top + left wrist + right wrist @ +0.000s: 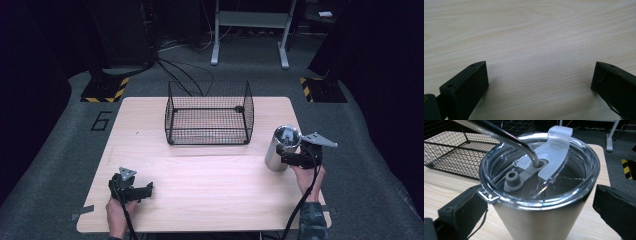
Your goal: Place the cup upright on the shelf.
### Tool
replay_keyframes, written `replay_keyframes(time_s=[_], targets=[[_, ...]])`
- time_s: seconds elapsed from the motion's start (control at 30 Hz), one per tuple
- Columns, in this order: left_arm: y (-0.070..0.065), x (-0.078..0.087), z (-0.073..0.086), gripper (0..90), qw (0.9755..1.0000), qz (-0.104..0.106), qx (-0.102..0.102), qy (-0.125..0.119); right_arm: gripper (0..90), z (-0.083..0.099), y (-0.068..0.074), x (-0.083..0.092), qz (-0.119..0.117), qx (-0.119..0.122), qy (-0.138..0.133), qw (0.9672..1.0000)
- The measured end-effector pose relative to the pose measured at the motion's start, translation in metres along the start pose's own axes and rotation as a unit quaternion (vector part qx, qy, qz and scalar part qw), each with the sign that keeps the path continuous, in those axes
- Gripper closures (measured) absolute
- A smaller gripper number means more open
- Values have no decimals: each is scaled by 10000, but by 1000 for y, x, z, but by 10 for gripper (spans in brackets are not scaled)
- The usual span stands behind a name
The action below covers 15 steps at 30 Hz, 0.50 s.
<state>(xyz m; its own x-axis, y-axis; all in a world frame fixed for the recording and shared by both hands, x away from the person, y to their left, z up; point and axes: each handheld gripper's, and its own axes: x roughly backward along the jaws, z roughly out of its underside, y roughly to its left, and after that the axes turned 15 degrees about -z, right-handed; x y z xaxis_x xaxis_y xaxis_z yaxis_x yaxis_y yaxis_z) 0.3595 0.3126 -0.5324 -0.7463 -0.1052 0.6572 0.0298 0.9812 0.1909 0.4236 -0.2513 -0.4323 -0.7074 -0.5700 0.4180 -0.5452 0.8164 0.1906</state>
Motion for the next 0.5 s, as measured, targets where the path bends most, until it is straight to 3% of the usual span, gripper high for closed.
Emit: replay_keyframes(time_s=[0.5], targets=[[0,0,0,7,10000,1,4,6,0,-11,-1,-12,-44,73,-9,10000]])
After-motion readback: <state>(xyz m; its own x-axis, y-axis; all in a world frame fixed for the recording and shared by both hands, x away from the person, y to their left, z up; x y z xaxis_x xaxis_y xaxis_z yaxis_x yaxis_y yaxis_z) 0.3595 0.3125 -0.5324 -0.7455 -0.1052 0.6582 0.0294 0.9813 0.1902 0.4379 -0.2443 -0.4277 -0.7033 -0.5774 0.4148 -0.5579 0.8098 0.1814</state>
